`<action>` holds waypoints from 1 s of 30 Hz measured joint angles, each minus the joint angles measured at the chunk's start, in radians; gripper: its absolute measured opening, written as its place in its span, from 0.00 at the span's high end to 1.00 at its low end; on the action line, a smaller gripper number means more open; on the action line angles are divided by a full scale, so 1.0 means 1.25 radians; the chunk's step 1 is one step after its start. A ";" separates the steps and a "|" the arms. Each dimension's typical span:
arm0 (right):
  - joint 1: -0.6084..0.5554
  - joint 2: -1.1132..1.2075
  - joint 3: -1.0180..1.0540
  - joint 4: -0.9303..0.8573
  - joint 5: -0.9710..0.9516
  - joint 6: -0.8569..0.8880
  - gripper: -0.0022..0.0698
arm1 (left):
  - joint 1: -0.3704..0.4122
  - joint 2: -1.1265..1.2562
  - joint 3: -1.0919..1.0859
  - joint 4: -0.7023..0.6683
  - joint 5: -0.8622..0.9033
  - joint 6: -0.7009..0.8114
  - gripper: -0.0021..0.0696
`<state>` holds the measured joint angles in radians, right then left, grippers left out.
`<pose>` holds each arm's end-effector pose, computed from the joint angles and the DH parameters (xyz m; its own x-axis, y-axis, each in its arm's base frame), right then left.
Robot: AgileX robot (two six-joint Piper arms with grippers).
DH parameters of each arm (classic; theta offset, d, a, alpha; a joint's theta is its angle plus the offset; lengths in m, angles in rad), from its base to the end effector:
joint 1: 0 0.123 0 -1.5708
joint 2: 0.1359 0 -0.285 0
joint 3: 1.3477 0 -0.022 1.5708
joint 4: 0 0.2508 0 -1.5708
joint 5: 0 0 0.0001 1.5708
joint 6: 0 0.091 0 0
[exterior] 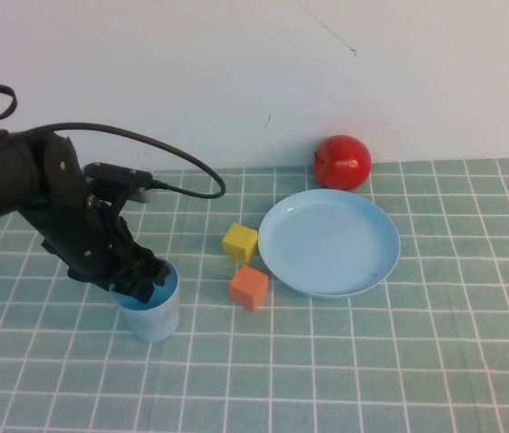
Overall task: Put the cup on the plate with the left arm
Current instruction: Pick up the cup from the table, then place the cup on the plate
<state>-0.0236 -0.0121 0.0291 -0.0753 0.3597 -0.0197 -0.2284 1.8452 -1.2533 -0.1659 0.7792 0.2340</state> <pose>0.0529 -0.0037 0.1717 -0.2878 -0.0833 -0.9541 0.0231 0.9953 -0.0939 0.3579 -0.0941 0.1958 -0.8964 0.3258 -0.3005 0.3633 0.9285 -0.0770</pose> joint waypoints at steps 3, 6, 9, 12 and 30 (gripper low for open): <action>0.000 0.000 0.000 0.000 0.000 0.000 0.97 | 0.000 0.018 0.000 0.001 -0.001 -0.004 0.61; 0.000 0.000 0.000 0.000 0.000 0.000 0.97 | 0.000 0.024 0.000 -0.001 0.002 -0.004 0.81; 0.000 0.000 0.000 0.000 0.000 0.000 0.97 | 0.000 0.026 -0.001 -0.016 0.006 -0.006 0.92; 0.000 0.000 0.000 0.001 0.000 0.000 0.97 | 0.000 0.027 -0.010 -0.045 0.021 -0.006 0.95; 0.000 0.000 0.000 0.020 0.000 -0.002 0.97 | -0.152 0.056 -0.384 -0.186 0.026 -0.029 0.95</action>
<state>-0.0236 -0.0121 0.0291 -0.0504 0.3597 -0.0218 -0.4182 1.9154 -1.7331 -0.3986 0.8118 0.1974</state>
